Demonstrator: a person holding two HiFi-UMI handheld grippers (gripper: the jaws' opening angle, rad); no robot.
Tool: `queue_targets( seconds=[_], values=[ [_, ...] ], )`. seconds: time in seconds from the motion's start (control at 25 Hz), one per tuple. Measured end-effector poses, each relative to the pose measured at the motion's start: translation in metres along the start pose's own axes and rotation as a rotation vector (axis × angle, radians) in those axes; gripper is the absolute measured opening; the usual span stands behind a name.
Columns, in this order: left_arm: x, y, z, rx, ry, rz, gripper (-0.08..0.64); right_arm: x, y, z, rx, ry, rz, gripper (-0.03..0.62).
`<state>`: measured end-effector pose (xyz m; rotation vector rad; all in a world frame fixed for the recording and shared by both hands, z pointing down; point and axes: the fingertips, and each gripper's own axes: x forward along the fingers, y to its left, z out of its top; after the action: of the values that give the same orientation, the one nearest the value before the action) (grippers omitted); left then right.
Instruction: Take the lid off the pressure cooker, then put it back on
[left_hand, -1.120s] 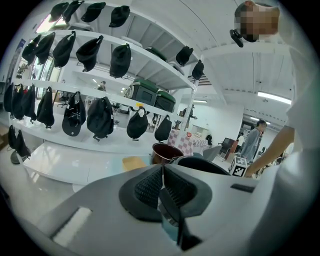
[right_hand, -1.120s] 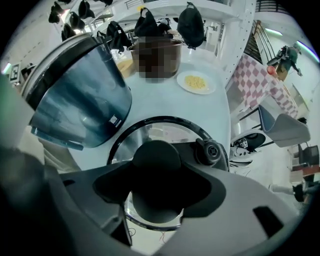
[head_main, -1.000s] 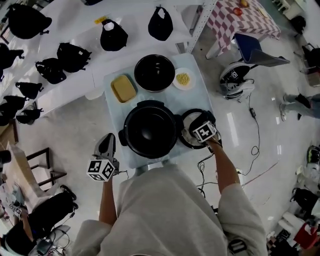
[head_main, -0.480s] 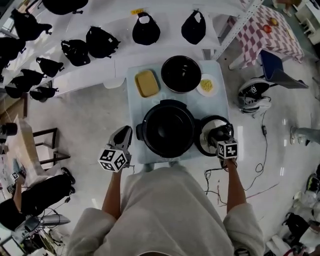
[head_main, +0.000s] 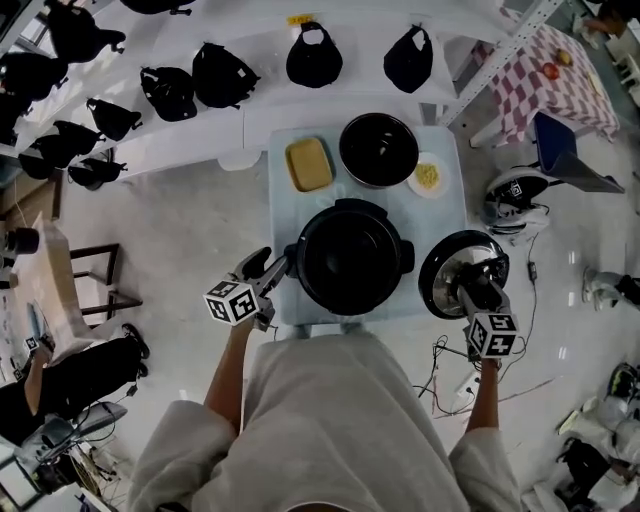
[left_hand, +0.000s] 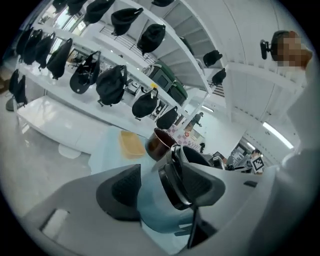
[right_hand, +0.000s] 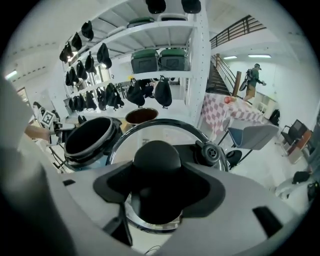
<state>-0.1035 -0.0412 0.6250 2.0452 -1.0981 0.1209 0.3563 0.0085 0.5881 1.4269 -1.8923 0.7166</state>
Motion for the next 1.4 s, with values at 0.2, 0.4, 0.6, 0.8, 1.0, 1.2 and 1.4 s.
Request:
queue_targets(
  seconds=[0.2,0.4,0.6,0.8,1.0,1.2,1.4],
  values=[
    [0.006,0.006,-0.011,-0.203,-0.007,-0.091,0.212,-0.03,0.012,0.042,-0.064,-0.066,0.02,0.272],
    [0.012,0.002,-0.017,-0.287,0.02,-0.155,0.199,-0.046,0.037,0.077,-0.187,-0.083,0.067,0.272],
    [0.018,0.002,-0.026,-0.389,0.029,-0.252,0.185,-0.048,0.072,0.102,-0.248,-0.083,0.148,0.272],
    [0.019,-0.004,-0.021,-0.416,0.041,-0.309,0.135,-0.047,0.111,0.122,-0.363,-0.06,0.205,0.272],
    [0.02,-0.007,-0.022,-0.44,0.039,-0.359,0.103,-0.043,0.148,0.134,-0.471,-0.025,0.265,0.272],
    [0.019,-0.002,-0.023,-0.441,0.041,-0.358,0.098,-0.038,0.187,0.145,-0.558,0.023,0.34,0.272],
    [0.019,-0.004,-0.022,-0.44,0.052,-0.377,0.098,-0.027,0.222,0.147,-0.626,0.092,0.402,0.272]
  ],
)
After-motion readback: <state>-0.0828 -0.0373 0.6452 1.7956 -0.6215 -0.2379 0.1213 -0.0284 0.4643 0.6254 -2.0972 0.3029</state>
